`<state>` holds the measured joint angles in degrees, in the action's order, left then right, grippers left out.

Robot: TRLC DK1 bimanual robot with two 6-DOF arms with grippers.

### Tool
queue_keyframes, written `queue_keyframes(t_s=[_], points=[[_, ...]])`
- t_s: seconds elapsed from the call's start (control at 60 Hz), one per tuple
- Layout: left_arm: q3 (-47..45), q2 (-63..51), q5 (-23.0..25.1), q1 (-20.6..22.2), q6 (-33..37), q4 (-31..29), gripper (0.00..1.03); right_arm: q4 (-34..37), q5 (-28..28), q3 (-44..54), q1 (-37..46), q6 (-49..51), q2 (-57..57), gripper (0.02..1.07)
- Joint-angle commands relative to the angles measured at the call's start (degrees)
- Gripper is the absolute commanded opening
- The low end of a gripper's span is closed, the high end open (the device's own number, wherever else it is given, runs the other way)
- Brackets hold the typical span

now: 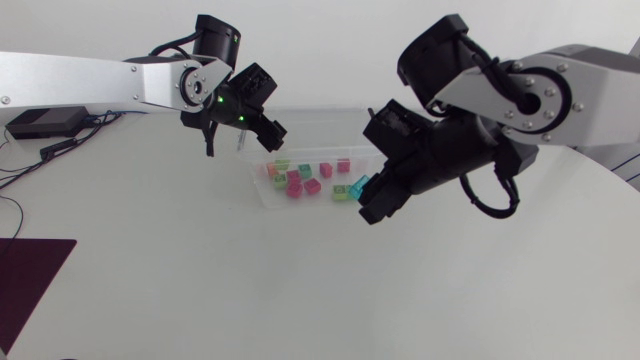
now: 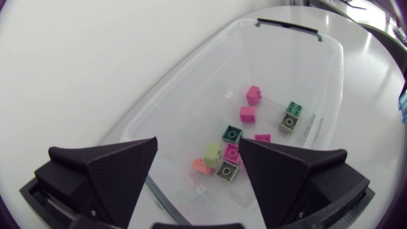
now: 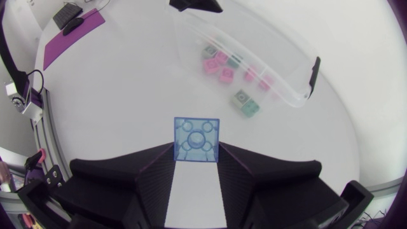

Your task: Pick up the duplo bricks and place them in the container

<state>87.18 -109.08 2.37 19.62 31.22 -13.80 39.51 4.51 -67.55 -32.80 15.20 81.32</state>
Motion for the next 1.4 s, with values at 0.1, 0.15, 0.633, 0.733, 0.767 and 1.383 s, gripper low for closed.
queue_keyframes(t_s=[0.1,0.15,0.633,0.733,0.767,1.383], points=[[-0.8,5.0,-2.1,-2.0,-1.5,-2.6,0.99,-1.7,-2.0,-6.4,2.6,1.5,0.6,0.31],[-1.8,6.9,-2.1,-2.8,-2.0,-3.2,0.99,-2.9,-2.0,-7.8,3.2,1.5,1.6,0.31],[-23.4,36.7,1.4,-8.2,-4.9,-0.5,0.99,-22.3,-2.0,-18.3,5.2,1.8,19.4,0.33],[-27.5,40.6,1.4,-10.3,-6.5,1.5,0.99,-23.5,-2.1,-22.1,5.0,1.2,24.9,0.42],[-28.3,41.4,1.4,-10.7,-6.8,1.8,0.99,-24.3,-2.1,-22.8,4.9,1.2,26.3,0.46],[-42.5,64.4,1.0,-16.7,-6.4,1.1,0.99,-33.6,-16.8,-6.1,3.8,1.0,9.0,1.02]])
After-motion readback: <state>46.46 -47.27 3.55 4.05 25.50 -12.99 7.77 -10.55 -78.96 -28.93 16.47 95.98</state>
